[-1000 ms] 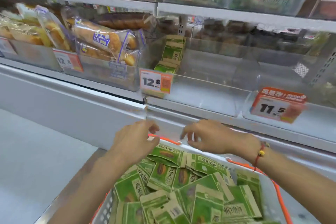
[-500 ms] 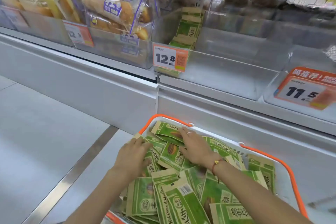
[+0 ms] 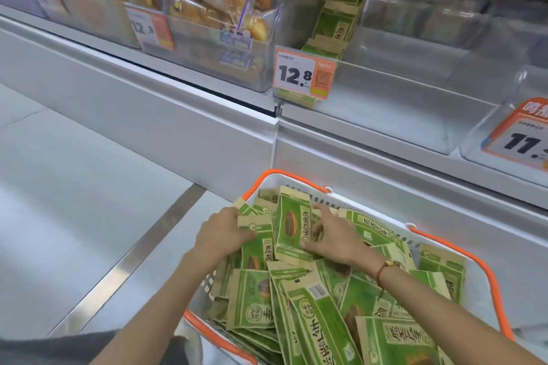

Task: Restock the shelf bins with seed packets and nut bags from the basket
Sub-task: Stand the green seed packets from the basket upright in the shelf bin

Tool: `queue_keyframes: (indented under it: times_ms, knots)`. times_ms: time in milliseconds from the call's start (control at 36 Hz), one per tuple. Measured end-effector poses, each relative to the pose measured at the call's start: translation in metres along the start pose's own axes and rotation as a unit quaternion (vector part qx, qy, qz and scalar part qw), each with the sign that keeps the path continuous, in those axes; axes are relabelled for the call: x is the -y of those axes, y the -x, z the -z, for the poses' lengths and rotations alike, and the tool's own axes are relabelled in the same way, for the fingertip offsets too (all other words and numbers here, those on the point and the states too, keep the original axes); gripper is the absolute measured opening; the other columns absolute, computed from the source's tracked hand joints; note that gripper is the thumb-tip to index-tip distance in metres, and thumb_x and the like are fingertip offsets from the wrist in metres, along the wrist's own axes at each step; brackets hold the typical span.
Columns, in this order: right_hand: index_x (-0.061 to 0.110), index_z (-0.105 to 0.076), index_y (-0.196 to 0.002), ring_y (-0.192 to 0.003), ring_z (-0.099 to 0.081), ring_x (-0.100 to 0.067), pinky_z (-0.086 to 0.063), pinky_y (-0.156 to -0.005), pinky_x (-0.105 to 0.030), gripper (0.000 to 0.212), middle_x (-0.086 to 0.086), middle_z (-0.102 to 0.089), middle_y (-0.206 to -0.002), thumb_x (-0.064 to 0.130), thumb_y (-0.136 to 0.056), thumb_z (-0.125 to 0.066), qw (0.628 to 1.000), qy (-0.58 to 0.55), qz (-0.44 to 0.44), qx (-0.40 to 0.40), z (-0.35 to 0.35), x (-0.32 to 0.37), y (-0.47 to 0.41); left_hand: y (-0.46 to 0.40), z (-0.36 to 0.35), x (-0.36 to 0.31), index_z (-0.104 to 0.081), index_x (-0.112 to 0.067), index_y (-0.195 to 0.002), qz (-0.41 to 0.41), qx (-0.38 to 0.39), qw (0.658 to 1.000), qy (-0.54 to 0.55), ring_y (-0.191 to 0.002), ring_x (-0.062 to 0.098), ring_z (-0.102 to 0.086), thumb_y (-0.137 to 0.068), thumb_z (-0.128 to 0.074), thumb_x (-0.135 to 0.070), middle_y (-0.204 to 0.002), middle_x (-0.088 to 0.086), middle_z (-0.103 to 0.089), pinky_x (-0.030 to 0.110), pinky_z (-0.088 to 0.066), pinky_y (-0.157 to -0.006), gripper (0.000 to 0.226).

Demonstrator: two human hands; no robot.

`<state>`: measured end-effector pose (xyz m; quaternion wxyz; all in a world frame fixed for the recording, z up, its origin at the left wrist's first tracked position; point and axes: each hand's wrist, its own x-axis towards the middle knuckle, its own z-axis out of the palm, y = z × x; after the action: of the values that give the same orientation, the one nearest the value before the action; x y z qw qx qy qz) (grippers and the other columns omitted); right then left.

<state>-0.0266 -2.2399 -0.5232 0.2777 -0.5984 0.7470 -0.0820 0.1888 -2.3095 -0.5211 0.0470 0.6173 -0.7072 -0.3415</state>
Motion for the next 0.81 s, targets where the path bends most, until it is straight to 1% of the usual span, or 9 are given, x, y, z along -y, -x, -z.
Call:
queue_keyframes:
  times_ms: [83,139,222,333,417,472,583,667,806]
  knots:
    - [0.007,-0.026,-0.146,-0.063,-0.056,-0.01,-0.049,-0.061,-0.021,0.087,0.002,-0.063,-0.076,0.036,-0.08,-0.073,0.99,-0.117,-0.078,0.02,-0.005,0.003,-0.005,-0.001,0.006,0.003,-0.069,-0.015,-0.084,0.018,0.119,0.991,0.056,-0.074,0.016,-0.063,-0.067,-0.082,-0.025,-0.085,0.004,-0.067,0.027,-0.054,-0.071,0.023]
    - [0.007,-0.056,-0.121,-0.06,-0.054,-0.014,-0.051,-0.065,-0.028,0.055,-0.005,-0.068,-0.083,0.042,-0.081,-0.071,0.981,-0.151,-0.119,0.027,-0.006,0.003,-0.016,0.002,0.01,0.004,-0.07,-0.005,-0.089,0.017,0.163,0.986,0.04,-0.062,0.014,-0.057,-0.074,-0.079,-0.016,-0.079,0.006,-0.064,0.028,-0.053,-0.067,0.021]
    - [0.011,-0.063,-0.081,-0.065,-0.063,-0.019,-0.053,-0.071,-0.03,0.031,-0.005,-0.069,-0.08,0.039,-0.077,-0.075,0.97,-0.205,-0.134,0.013,-0.004,0.008,-0.024,0.007,0.012,0.001,-0.068,-0.015,-0.108,-0.036,0.13,0.991,-0.016,-0.083,0.017,-0.06,-0.078,-0.076,-0.02,-0.088,-0.001,-0.062,0.028,-0.048,-0.079,0.032]
    - [0.013,-0.061,-0.087,-0.09,-0.067,-0.022,-0.055,-0.084,-0.04,0.023,-0.007,-0.068,-0.099,0.016,-0.074,-0.08,0.949,-0.285,-0.12,-0.054,0.004,0.008,-0.024,0.007,0.018,-0.003,-0.06,-0.024,-0.115,-0.06,0.091,0.989,0.096,-0.095,0.032,-0.065,-0.072,-0.077,-0.018,-0.088,0.005,-0.064,0.031,-0.049,-0.075,0.047]
    - [0.021,-0.063,-0.087,-0.106,-0.063,-0.023,-0.049,-0.097,-0.042,0.022,-0.003,-0.063,-0.12,0.015,-0.074,-0.079,0.954,-0.276,-0.086,-0.084,0.011,0.005,-0.014,0.0,0.035,-0.006,-0.061,-0.018,-0.114,-0.066,0.049,0.969,0.232,-0.09,0.025,-0.066,-0.076,-0.075,-0.009,-0.099,0.01,-0.069,0.02,-0.051,-0.069,0.042]
    - [0.017,-0.061,-0.112,-0.113,-0.058,-0.021,-0.046,-0.1,-0.035,0.037,-0.003,-0.056,-0.13,0.024,-0.079,-0.075,0.961,-0.257,-0.072,-0.069,0.011,0.001,-0.005,-0.002,0.049,-0.011,-0.064,-0.016,-0.109,-0.069,0.019,0.955,0.289,-0.095,0.02,-0.066,-0.08,-0.074,-0.014,-0.103,0.007,-0.07,0.024,-0.05,-0.082,0.031]
    - [0.01,-0.038,-0.139,-0.091,-0.066,-0.019,-0.056,-0.085,-0.036,0.068,-0.013,-0.057,-0.128,0.042,-0.085,-0.065,0.962,-0.253,-0.104,-0.005,0.008,-0.003,-0.006,0.002,0.058,-0.022,-0.066,-0.013,-0.106,-0.035,0.026,0.902,0.429,-0.099,0.02,-0.066,-0.098,-0.049,-0.027,-0.103,0.006,-0.072,0.034,-0.05,-0.09,0.023]
    - [0.009,-0.05,-0.123,-0.09,-0.067,-0.021,-0.055,-0.079,-0.034,0.055,-0.009,-0.065,-0.109,0.048,-0.087,-0.061,0.985,-0.141,-0.1,0.012,0.002,0.005,-0.018,0.008,0.051,-0.028,-0.056,-0.018,-0.12,0.017,0.037,0.848,0.528,-0.098,0.023,-0.065,-0.101,-0.039,-0.036,-0.11,0.008,-0.069,0.034,-0.054,-0.075,0.032]
    - [0.019,-0.06,-0.09,-0.08,-0.061,-0.015,-0.051,-0.065,-0.022,0.025,0.004,-0.062,-0.081,0.039,-0.08,-0.071,0.99,-0.105,-0.069,0.061,-0.002,0.026,-0.029,0.012,0.038,-0.024,-0.059,-0.013,-0.119,0.049,0.066,0.838,0.54,-0.093,0.021,-0.069,-0.098,-0.043,-0.036,-0.108,0.009,-0.071,0.032,-0.058,-0.07,0.035]
